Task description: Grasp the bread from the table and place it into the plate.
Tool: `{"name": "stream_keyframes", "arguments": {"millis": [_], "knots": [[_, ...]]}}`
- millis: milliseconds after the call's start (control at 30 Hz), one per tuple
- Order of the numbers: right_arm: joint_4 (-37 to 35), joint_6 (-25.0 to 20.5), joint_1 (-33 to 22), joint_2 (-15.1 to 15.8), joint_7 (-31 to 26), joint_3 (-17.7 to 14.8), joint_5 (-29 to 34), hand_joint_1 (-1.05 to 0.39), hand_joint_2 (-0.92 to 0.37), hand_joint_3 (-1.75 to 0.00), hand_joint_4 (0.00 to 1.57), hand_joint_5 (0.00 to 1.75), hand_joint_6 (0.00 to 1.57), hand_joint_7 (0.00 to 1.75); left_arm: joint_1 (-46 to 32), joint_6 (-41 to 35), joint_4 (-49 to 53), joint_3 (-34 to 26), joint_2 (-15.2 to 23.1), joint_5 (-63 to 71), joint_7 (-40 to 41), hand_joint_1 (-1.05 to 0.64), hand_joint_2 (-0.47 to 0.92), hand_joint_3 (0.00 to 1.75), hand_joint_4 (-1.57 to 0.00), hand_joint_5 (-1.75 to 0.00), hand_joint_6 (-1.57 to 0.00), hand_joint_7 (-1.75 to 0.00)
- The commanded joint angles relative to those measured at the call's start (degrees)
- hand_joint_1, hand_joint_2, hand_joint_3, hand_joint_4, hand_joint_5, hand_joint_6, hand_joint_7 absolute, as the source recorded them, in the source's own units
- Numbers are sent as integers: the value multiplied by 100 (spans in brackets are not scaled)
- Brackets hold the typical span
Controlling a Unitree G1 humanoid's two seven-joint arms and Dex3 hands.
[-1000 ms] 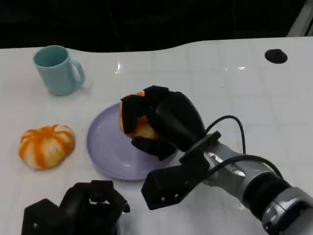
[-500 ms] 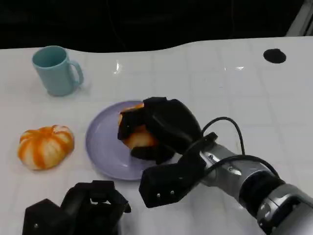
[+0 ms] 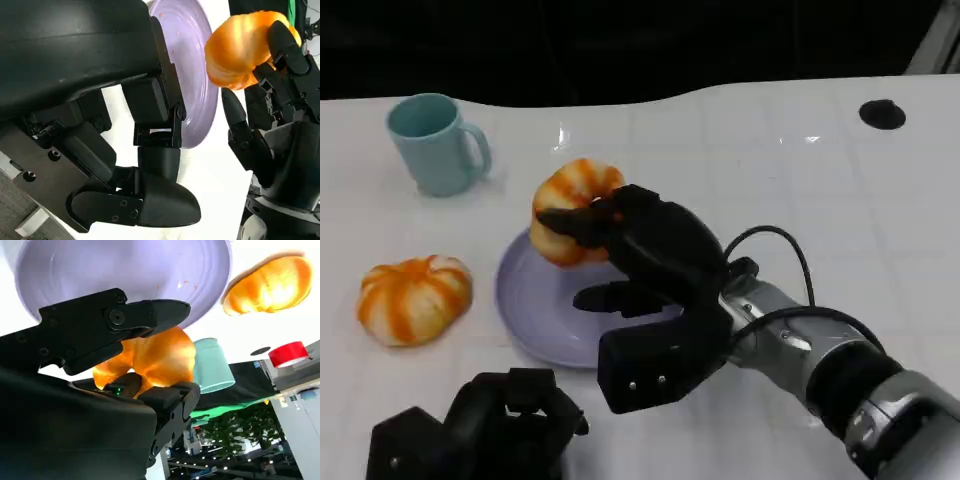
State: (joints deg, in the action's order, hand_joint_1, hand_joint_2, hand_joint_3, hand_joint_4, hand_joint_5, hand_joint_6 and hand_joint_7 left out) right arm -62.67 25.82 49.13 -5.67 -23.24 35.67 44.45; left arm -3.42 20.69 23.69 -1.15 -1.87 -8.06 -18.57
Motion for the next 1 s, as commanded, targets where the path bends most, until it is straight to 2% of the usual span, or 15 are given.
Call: {"name": "stream_keyframes", "arguments": {"millis": [33,100,167,200,233,333,400,433,533,600,667,733,833,1000], "knots": [[181,-66,-5,138,-44,76,57,-74,-92,-32,18,52,22,0,-39,27,-61,-26,80,23,62,-105,56,66,-157,-123,-138,-87],[228,-57,-26,167,-68,93,40,-72,-92,-30,28,58,22,1,-39,14,-70,-28,76,14,57,-105,55,66,-157,-124,-138,-87],[255,-11,-48,193,-130,102,24,-72,-92,-29,32,59,23,1,-35,9,-68,-31,73,6,55,-105,55,66,-157,-124,-138,-87],[266,22,-60,206,-174,104,21,-71,-92,-26,43,65,26,3,-31,7,-65,-32,70,0,53,-105,55,66,-157,-124,-138,-87],[289,15,-67,232,-220,128,54,-70,-92,-25,46,67,28,3,-28,7,-59,-33,73,0,51,-105,55,66,-157,-124,-138,-87],[331,-19,-82,272,-295,168,107,-71,-92,-27,39,82,47,7,-23,-1,-62,-32,76,1,50,-105,55,66,-157,-123,-138,-87],[340,-24,-98,278,-309,150,97,-71,-92,-28,29,97,82,11,-18,2,-54,-37,75,-18,32,-105,55,65,-157,-123,-138,-87],[348,-40,-105,278,-277,136,77,-70,-92,-27,27,102,90,11,-18,5,-50,-39,74,-25,26,-105,55,65,-157,-123,-138,-87],[412,-130,-135,287,-173,113,43,-70,-92,-29,23,105,104,12,-28,-22,-81,-30,77,-3,50,-105,55,65,-157,-123,-138,-87],[471,-168,-165,310,-147,111,41,-68,-92,-28,27,99,112,9,-32,-18,-87,-26,73,16,72,-105,55,65,-157,-123,-139,-87],[532,-178,-197,343,-124,108,40,-67,-92,-28,28,97,114,8,-35,-29,-93,-25,66,15,80,-105,55,65,-157,-124,-139,-87],[675,-169,-256,428,-87,96,42,-68,-92,-28,34,88,100,2,-34,-43,-95,-23,62,6,75,-105,55,65,-157,-124,-139,-87],[1027,-127,-411,621,-63,55,38,-66,-92,-26,44,86,89,0,-40,-47,-112,-15,53,23,97,-105,55,65,-157,-124,-139,-87],[1950,284,-999,1211,-144,-191,-98,-59,-92,-20,57,91,90,2,-28,-34,-106,1,54,31,132,-105,56,64,-157,-124,-139,-87]]}}
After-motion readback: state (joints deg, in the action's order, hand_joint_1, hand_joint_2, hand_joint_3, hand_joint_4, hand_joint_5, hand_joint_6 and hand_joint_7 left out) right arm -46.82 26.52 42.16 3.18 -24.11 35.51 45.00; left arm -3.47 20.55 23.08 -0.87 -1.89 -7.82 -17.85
